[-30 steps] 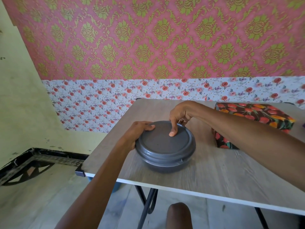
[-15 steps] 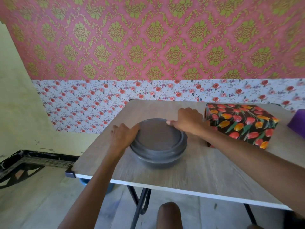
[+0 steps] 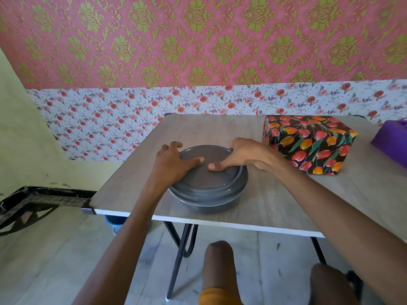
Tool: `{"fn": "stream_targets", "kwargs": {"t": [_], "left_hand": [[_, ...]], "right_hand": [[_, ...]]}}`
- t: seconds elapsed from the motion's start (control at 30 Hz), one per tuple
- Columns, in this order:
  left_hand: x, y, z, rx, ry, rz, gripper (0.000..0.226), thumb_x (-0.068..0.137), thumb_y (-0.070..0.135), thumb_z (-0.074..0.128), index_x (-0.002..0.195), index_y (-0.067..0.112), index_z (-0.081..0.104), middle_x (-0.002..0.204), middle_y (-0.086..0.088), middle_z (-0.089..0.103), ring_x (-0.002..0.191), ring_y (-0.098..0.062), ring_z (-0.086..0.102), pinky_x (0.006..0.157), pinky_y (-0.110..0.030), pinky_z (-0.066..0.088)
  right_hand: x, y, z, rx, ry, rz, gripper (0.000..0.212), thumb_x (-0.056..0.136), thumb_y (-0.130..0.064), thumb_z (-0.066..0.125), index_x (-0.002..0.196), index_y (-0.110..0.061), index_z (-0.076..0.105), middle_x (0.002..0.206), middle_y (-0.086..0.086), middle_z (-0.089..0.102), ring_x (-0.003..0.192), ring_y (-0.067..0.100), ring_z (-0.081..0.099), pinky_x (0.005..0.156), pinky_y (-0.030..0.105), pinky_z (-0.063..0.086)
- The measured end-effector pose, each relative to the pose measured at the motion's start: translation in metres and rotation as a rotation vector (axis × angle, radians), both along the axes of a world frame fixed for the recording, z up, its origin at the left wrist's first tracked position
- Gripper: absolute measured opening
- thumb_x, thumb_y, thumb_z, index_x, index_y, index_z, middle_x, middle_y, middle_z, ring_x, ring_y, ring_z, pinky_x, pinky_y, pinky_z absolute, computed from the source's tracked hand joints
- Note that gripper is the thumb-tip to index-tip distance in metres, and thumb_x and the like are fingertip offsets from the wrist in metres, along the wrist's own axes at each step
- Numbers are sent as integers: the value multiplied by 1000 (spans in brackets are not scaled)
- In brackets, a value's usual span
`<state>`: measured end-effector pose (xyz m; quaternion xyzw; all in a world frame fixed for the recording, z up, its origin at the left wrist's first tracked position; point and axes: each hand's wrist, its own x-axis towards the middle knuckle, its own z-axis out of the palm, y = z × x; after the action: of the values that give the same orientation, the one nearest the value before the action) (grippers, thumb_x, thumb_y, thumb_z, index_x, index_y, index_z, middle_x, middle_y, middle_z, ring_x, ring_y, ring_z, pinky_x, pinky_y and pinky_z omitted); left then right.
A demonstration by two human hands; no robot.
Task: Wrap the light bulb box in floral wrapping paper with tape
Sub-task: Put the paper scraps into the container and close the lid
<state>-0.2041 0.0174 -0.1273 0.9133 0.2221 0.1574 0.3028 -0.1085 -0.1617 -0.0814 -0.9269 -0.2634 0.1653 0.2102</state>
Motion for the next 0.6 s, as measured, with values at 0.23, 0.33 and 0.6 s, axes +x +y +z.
{"fn": "stream_targets", "kwargs": {"t": [0.23,0.33,0.6], "left_hand": [[5,6,12,-108,164,-54,68,63,70,76,109,24,59,118,-1,56,103,-18,58,84,-36,54],[6,4,20,-144,184,-183,71,73,60,74,129,23,50,120,7,54,102,-12,56,78,-29,50],[14,8,40,-95,340,-331,58,80,53,71,129,26,57,121,5,57,105,-15,56,85,-30,49]], "right_hand": [[11,8,5,-15,171,-15,108,23,-64,89,108,-1,66,101,11,69,97,27,64,74,33,50],[17,7,7,-3,259,-1,109,17,-59,91,107,-3,69,101,10,72,99,26,66,93,37,54],[18,5,16,-40,232,-30,93,32,-58,94,102,-2,67,101,12,72,96,25,67,91,37,54]]}}
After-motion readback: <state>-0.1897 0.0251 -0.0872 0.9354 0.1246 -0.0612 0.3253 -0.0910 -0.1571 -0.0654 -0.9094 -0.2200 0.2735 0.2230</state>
